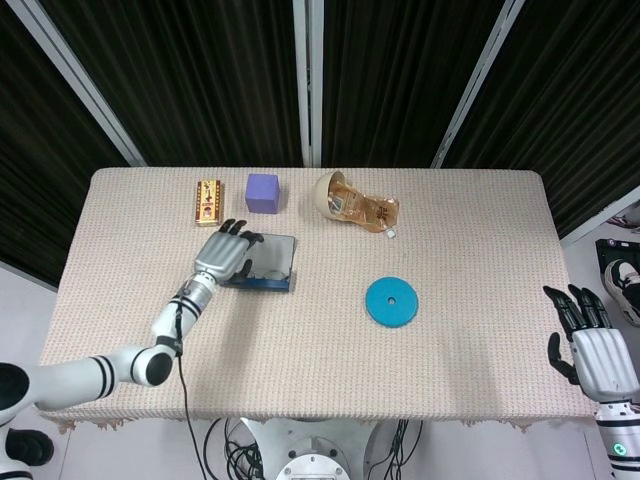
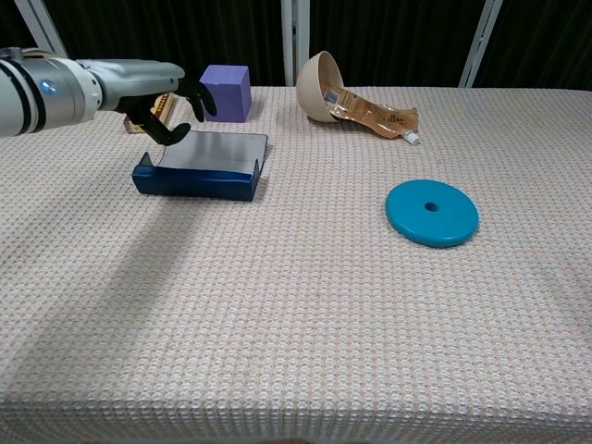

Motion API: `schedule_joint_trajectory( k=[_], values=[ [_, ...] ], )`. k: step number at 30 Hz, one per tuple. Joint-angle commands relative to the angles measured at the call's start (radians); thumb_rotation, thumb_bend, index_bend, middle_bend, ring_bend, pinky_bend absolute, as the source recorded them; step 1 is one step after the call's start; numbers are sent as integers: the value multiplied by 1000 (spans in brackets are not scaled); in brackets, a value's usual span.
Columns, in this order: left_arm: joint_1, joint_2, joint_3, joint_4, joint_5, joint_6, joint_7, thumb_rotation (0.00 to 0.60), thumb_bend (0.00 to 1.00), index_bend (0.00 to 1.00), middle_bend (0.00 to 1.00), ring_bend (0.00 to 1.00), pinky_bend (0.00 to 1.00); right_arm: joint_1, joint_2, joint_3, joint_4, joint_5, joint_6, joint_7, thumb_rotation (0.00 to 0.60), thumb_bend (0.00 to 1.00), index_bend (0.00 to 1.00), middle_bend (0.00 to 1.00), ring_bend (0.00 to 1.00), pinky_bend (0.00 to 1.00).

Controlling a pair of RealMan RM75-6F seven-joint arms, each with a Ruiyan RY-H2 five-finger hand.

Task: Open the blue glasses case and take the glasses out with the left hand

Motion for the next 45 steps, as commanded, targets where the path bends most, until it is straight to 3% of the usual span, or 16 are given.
schedule_joint_trajectory(
  k=[1,5,15,21,29,38,45],
  values=[
    [45,11,22,-75,128,35,-66,572,561,256,325,106,50,-1,-1,-1,-1,-1,1,-2,600,680,0,146,0,0],
    [41,-22,32,-57,161,33,-49,569,557,257,331,108,51,-5,0,-2,-4,-3,5,-3,600,679,0,147,0,0],
    [25,-62,27,-20,101,2,12,553,556,257,315,92,47,-9,1,-3,3,0,5,6,600,680,0,146,0,0],
    [31,-49,31,-59,112,-25,-13,553,561,257,348,92,46,-7,-1,-3,8,2,0,9,600,680,0,147,0,0],
    [73,16,78,-168,215,10,-23,554,567,256,427,112,45,0,-1,-2,4,0,-11,2,600,680,0,147,0,0],
    [102,137,158,-282,114,19,99,554,566,256,431,112,36,5,-1,0,-9,-8,-11,-11,600,680,0,146,0,0],
    [148,179,170,-291,28,148,187,549,568,256,430,112,26,4,1,-1,-18,-18,-4,-20,600,680,0,146,0,0]
  ],
)
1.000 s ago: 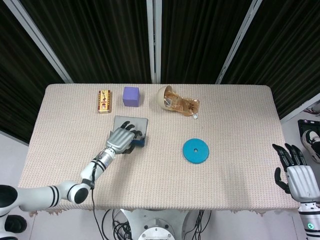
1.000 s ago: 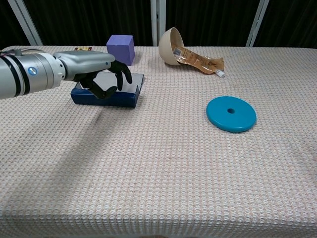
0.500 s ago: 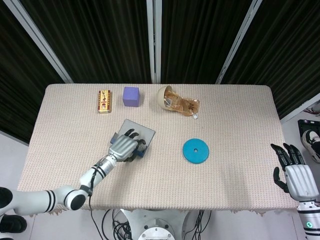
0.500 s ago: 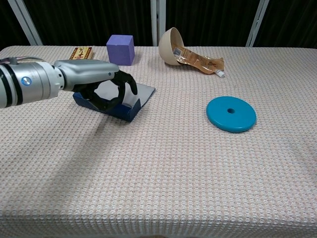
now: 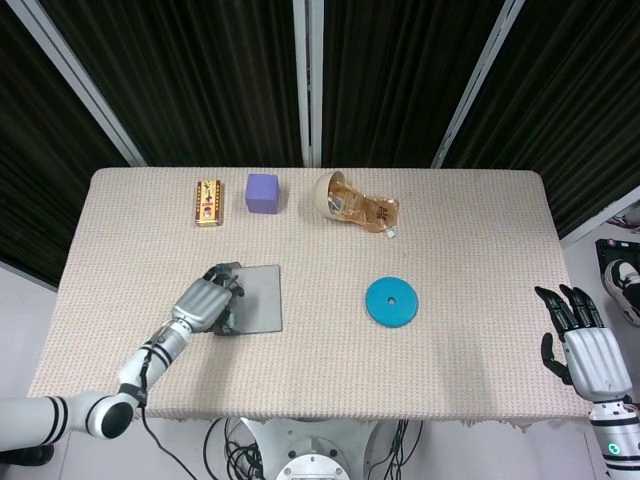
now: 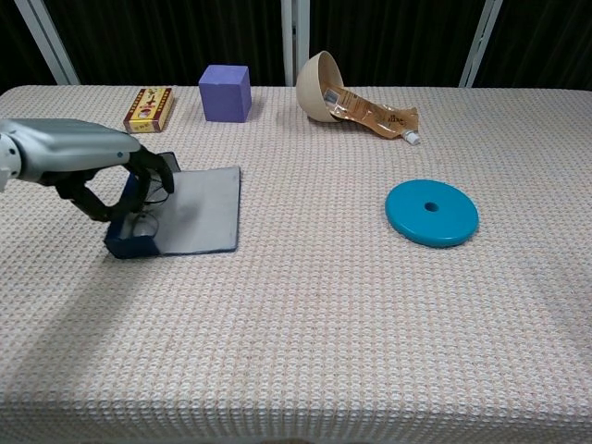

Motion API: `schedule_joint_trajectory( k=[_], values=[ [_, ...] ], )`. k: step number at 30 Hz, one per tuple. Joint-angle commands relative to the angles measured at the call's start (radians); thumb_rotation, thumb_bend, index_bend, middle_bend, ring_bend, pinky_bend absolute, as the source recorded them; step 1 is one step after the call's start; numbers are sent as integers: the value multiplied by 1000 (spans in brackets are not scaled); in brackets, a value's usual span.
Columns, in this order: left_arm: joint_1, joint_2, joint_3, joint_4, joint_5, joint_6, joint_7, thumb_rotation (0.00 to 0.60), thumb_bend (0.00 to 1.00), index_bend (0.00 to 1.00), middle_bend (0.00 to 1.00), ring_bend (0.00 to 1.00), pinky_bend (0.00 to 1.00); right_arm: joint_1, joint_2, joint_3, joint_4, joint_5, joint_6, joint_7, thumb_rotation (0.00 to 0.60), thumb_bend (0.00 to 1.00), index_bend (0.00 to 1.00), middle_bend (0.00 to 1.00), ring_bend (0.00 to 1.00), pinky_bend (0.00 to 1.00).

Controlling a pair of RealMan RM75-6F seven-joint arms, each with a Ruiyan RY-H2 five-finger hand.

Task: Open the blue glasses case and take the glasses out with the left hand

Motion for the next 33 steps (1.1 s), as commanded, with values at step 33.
schedule_joint_trajectory(
  k=[33],
  values=[
    [28,-83,-204,178,-69,-177,-321,518,554,169,382,112,22,1,-9,1,23,15,-10,24,600,679,0,151,0,0]
  ],
)
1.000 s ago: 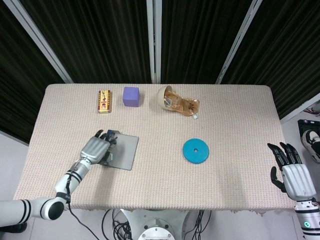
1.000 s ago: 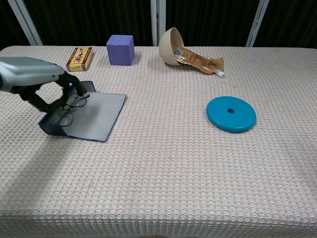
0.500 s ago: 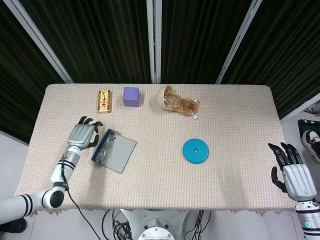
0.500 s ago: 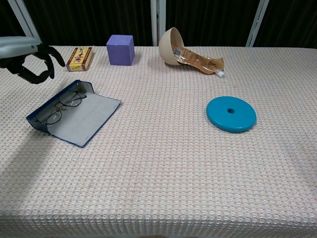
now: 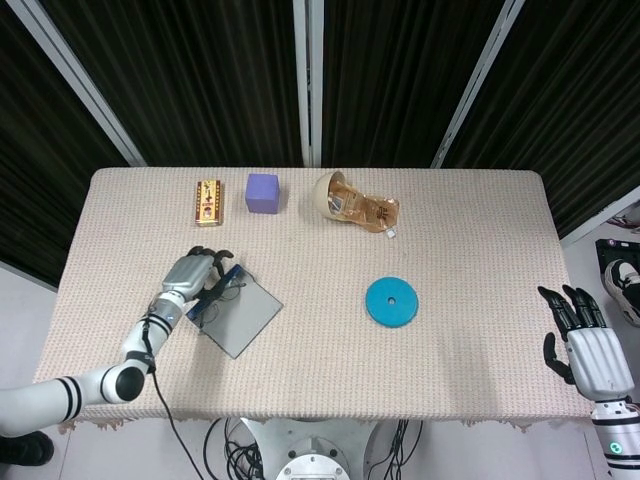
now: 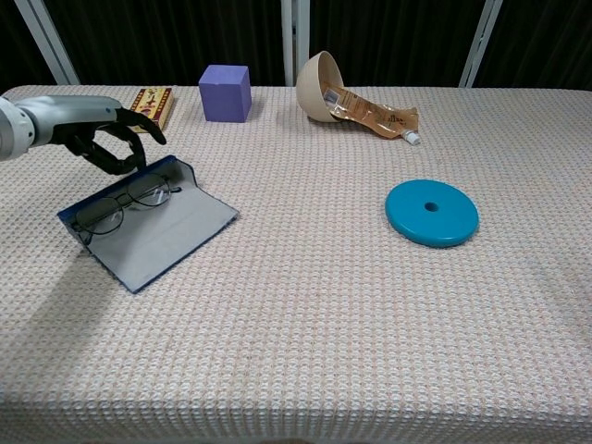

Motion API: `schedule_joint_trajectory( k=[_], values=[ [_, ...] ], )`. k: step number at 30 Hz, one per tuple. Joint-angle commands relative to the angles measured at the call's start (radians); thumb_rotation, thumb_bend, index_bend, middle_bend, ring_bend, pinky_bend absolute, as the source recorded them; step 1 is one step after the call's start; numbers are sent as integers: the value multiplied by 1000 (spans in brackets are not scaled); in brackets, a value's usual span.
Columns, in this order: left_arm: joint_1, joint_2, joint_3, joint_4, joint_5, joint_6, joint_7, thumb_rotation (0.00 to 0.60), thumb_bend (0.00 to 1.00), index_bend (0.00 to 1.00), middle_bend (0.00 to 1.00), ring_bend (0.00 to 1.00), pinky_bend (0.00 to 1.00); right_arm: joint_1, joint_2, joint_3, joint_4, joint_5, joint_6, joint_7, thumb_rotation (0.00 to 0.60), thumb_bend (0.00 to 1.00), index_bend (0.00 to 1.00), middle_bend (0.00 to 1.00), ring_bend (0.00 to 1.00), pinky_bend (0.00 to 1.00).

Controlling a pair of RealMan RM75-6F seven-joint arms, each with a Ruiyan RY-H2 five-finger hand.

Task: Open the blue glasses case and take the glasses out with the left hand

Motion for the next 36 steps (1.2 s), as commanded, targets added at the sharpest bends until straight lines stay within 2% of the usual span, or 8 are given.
schedule_joint_trajectory(
  k=[1,9,10,13,16,26,31,36],
  values=[
    [-3,1,-2,-48,89,-4,-25,519,554,169,382,112,21,1,-1,0,1,2,-3,-1,600,680,0,151,0,0],
    [-9,12,31,-141,232,-4,-32,518,552,166,381,112,20,5,-3,2,1,4,-9,-2,600,680,0,150,0,0],
    [-7,16,38,-149,252,4,-25,524,552,165,379,112,20,6,-3,3,1,4,-10,-2,600,680,0,150,0,0],
    [5,24,59,-152,299,55,15,594,530,149,335,104,20,10,-2,5,2,4,-12,-1,600,676,0,151,0,0],
    [21,20,79,-131,320,118,78,600,495,133,268,66,15,13,-4,5,4,2,-15,2,600,667,0,151,0,0],
    [27,-25,103,-85,242,147,187,600,494,223,276,65,12,23,-11,5,12,2,-28,8,600,662,0,150,0,0],
    [31,-55,112,-75,228,166,224,600,428,279,273,65,12,24,-9,4,10,3,-30,7,600,663,0,151,0,0],
    [30,-77,111,-70,210,169,247,600,419,306,273,65,12,26,-9,4,10,7,-35,6,600,663,0,151,0,0]
  ],
)
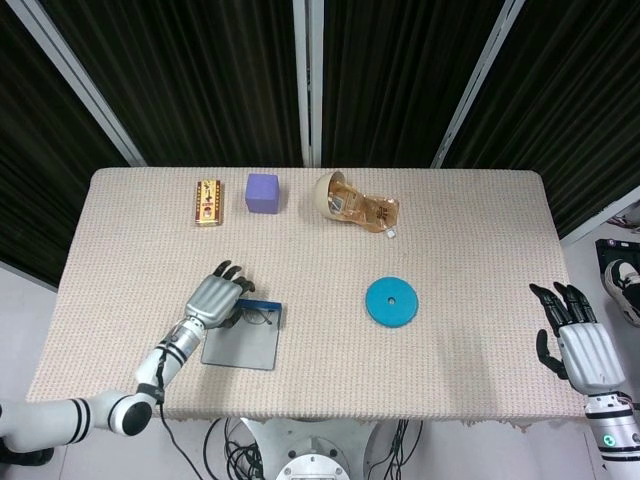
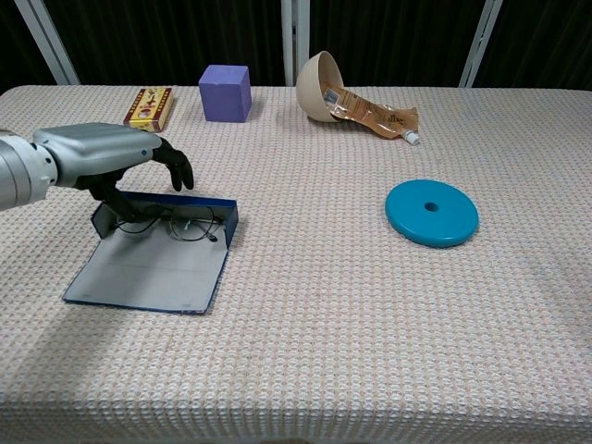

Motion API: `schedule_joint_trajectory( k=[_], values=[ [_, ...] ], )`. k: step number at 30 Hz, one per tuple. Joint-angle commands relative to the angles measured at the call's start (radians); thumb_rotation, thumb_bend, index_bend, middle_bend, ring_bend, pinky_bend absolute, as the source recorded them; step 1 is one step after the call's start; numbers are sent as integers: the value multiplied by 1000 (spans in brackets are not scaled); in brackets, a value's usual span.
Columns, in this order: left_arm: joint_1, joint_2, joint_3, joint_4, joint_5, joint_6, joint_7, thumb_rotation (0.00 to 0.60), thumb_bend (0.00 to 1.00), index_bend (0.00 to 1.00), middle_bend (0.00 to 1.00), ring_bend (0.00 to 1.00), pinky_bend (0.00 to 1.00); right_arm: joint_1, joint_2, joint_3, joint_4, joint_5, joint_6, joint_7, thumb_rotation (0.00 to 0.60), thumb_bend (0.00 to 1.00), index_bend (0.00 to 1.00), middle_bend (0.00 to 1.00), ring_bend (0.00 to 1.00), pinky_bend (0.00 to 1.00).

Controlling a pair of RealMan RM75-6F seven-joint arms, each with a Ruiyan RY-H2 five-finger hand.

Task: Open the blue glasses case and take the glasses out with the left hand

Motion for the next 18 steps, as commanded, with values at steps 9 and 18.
schedule_joint_trajectory(
  k=[9,18],
  values=[
    [-3,-1,-9,-12,-23,-6,4,600,426,345,282,81,14,4,2,1,-2,5,-8,-3,600,663,0,151,0,0],
    [-10,3,-11,-14,-41,-18,9,600,446,387,297,81,15,5,2,0,0,9,-10,0,600,662,0,151,0,0]
  ],
)
